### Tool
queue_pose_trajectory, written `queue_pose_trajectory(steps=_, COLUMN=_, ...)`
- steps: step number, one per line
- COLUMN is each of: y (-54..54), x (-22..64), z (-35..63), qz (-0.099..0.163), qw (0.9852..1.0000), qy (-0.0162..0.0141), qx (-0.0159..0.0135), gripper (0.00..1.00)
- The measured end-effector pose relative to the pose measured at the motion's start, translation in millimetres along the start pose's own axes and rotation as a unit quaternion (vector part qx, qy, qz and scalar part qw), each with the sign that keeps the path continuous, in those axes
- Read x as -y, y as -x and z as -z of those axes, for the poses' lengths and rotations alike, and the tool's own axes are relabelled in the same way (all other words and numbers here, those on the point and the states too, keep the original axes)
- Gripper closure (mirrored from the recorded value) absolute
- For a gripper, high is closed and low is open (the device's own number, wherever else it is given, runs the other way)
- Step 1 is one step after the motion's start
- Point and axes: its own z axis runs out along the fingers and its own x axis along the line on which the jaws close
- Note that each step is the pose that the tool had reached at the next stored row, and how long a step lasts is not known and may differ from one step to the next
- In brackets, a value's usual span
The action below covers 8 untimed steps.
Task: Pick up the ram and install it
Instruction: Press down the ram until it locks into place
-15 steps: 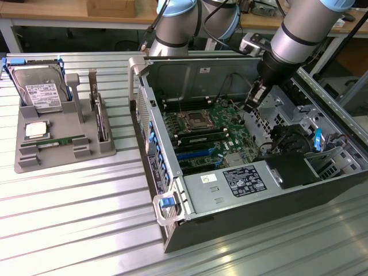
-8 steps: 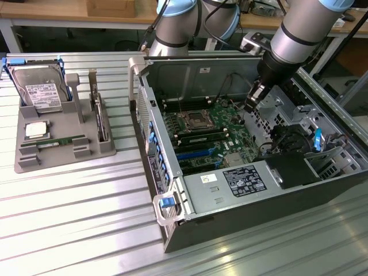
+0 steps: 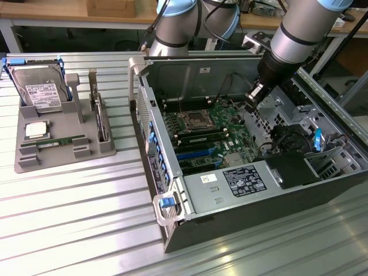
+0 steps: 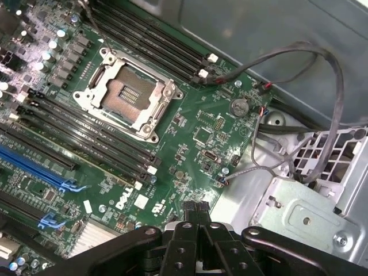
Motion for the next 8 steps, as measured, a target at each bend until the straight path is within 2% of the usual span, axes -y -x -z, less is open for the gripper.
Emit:
queue_pose_trajectory(steps=4, y=0.0, x=0.0, z=-0.1, qz=-0.037, qw=0.9993, qy=-0.0040, qx=0.0032, gripper=0.90)
queue_pose_trajectory(steps=8, y=0.0, x=0.0, z=-0.1, qz=-0.072, qw=0.9974, qy=-0.0077, qx=0.0062, gripper=0.90)
